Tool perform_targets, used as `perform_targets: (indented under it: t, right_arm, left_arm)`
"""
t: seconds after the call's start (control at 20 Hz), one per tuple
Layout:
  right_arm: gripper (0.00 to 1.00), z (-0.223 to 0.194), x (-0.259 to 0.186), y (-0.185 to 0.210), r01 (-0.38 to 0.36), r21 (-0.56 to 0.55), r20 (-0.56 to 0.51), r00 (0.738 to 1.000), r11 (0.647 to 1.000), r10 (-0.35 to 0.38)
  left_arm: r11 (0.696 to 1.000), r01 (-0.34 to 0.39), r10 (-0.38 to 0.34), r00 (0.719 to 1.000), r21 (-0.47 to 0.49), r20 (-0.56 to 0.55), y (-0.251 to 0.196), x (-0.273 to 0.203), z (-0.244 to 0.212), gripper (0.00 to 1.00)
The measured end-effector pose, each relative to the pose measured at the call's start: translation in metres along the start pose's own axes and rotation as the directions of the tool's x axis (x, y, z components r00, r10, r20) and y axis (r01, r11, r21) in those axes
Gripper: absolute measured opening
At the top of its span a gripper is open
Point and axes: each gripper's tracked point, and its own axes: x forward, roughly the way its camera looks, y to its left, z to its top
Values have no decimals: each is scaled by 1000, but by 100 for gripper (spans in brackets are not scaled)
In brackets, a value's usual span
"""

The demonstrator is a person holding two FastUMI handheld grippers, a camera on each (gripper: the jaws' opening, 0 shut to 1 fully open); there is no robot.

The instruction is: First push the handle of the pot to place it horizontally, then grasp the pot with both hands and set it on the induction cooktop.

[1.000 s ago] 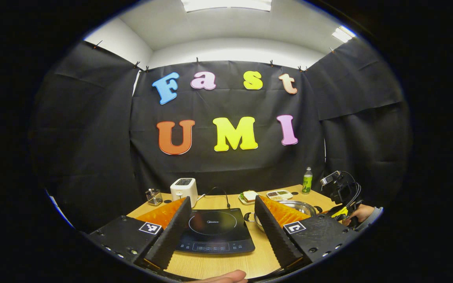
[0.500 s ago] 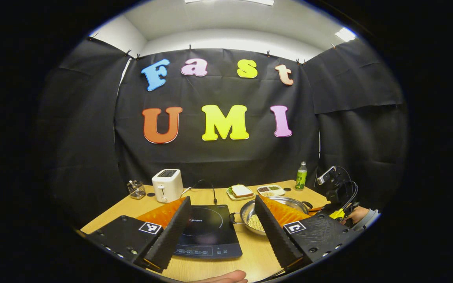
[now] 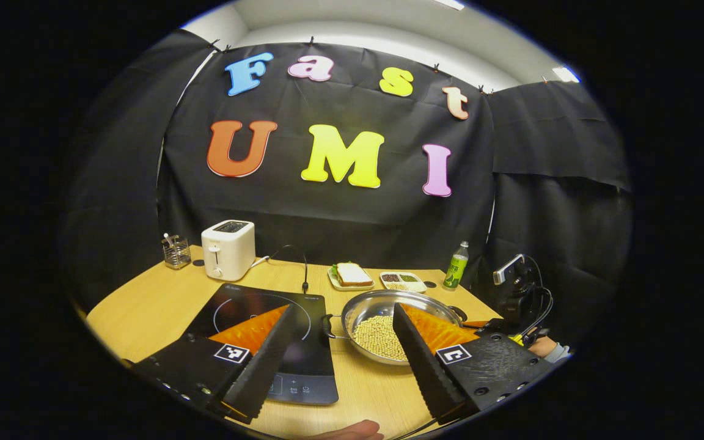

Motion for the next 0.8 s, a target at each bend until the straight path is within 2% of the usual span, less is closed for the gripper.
perform_targets:
  t: [0.2, 0.4, 0.45, 0.5, 0.55, 0.7, 0.8]
  right_arm:
    - [6, 0, -6, -1, 7, 7, 5, 1000, 1000, -7]
    - [8, 11, -26, -12, 55, -7, 48, 997, 998, -54]
    - [13, 12, -29, -13, 61, -4, 54, 997, 998, -60]
    - [22, 14, -36, -14, 63, 2, 59, 996, 998, -63]
    - [19, 18, -41, -13, 58, 15, 70, 996, 998, -59]
    - [58, 28, -52, -14, 53, 37, 108, 993, 998, -57]
    - [89, 39, -60, -17, 52, 74, 129, 990, 996, -62]
  left_arm:
    - [998, -43, 45, 998, 35, -52, 16, 30, -20, 95]
    - [998, -56, 59, 995, 37, -84, 21, 54, -30, 95]
    - [998, -53, 56, 994, 35, -92, 21, 58, -32, 95]
    - [998, -51, 54, 994, 36, -99, 20, 62, -32, 95]
    - [998, -50, 54, 993, 38, -106, 20, 67, -34, 95]
    - [997, -53, 60, 991, 59, -120, 19, 76, -35, 95]
    - [997, -56, 63, 989, 59, -133, 20, 84, -40, 95]
